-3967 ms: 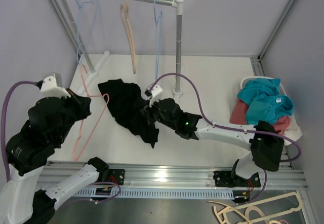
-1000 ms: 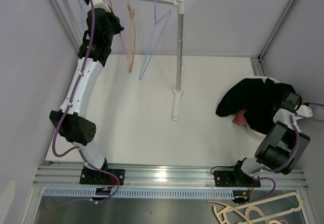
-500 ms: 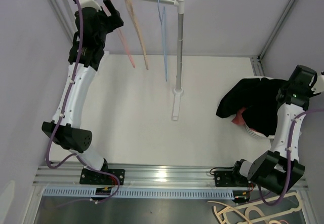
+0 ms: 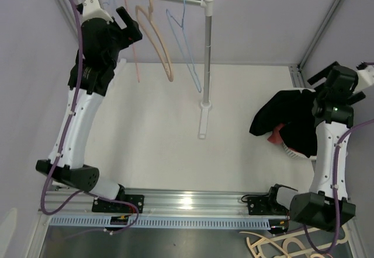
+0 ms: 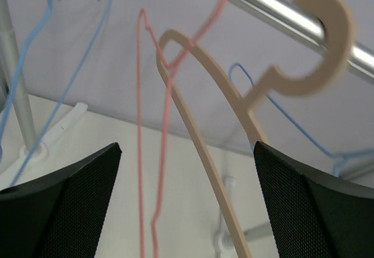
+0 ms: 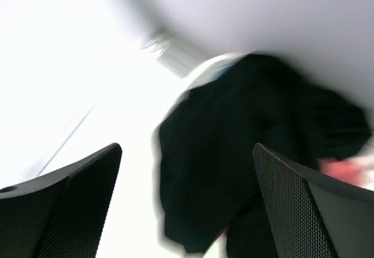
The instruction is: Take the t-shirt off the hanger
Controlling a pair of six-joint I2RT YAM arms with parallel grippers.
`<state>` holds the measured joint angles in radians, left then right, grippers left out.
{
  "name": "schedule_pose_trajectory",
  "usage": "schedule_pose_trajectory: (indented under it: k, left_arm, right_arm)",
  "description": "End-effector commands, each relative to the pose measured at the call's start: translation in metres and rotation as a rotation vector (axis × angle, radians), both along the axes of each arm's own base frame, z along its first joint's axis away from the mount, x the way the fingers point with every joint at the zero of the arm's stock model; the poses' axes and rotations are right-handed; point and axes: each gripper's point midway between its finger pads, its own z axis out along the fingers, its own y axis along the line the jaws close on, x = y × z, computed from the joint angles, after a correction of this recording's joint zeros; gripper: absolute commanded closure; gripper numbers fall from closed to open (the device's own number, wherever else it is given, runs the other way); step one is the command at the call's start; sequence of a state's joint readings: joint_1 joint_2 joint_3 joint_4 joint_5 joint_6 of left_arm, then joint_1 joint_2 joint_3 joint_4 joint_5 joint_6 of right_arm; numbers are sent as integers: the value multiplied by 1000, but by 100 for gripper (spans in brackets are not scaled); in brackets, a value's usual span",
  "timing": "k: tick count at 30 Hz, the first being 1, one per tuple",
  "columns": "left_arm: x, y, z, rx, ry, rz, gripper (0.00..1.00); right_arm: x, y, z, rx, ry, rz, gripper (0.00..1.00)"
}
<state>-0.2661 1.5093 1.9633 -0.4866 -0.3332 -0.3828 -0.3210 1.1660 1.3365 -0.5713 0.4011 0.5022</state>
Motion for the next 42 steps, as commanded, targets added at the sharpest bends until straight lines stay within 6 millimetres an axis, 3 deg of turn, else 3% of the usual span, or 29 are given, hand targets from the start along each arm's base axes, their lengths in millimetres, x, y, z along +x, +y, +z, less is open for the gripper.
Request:
schedule_pose_trajectory:
  k: [1,2,6,7,9,10,13,15,17,18,21,22,24,25,27,28,30,42]
  left_arm:
    - [-68,-9,32,-24,-74,-30,1]
    - [-76,-21,14,-10,-30,-53,1]
    - [-125,-16,-15,-34,20,-68,1]
    - [-131,-18,-34,-32,49,-85,1]
    - [-161,-17,-41,-74,15,-154,1]
    - [-167,-20,-60,-69,41,-177,0]
    - [-194,-10,-81,-73,44,-197,0]
    - [-206,-3,-102,-64,87,-193,1]
    - [-215,-6,-112,-50,113,-236,1]
    - [-220,-5,-126,-38,146,-244,1]
    - [-226,-16,-160,-33,210,-307,1]
    - [-230,-18,-184,-31,244,-325,0]
    - [-233,-20,-192,-43,228,-341,1]
    - [-236,-20,-209,-45,241,-349,1]
    - [-243,-18,-209,-67,215,-357,0]
    - [-243,-18,-223,-61,235,-357,0]
    - [-244,-17,-230,-66,238,-352,0]
    - [-245,-14,-231,-55,261,-338,1]
  right_arm:
    - [2,53,42,-69,-78,187,1]
    - [-4,64,51,-96,-94,222,1]
    - [-15,110,70,-107,-167,394,1]
    - [-18,119,72,-101,-183,427,1]
    - [-25,134,76,-83,-219,496,1]
    - [-27,147,73,-74,-219,544,1]
    - [-39,168,69,-46,-235,647,1]
    - [-45,182,44,-19,-192,725,1]
    - [-59,192,28,-2,-170,776,1]
    - [-63,197,7,18,-128,804,1]
    - [-85,215,-21,56,-96,916,1]
    - [-93,218,-24,48,-99,943,1]
    - [-103,225,-32,52,-68,997,0]
    - [-106,225,-34,35,-51,1013,1]
    - [-112,226,-37,15,-10,1044,1]
    - [-113,226,-38,10,0,1052,0]
    - [-116,228,-40,0,16,1077,1]
    - [-118,230,-39,-15,19,1101,0]
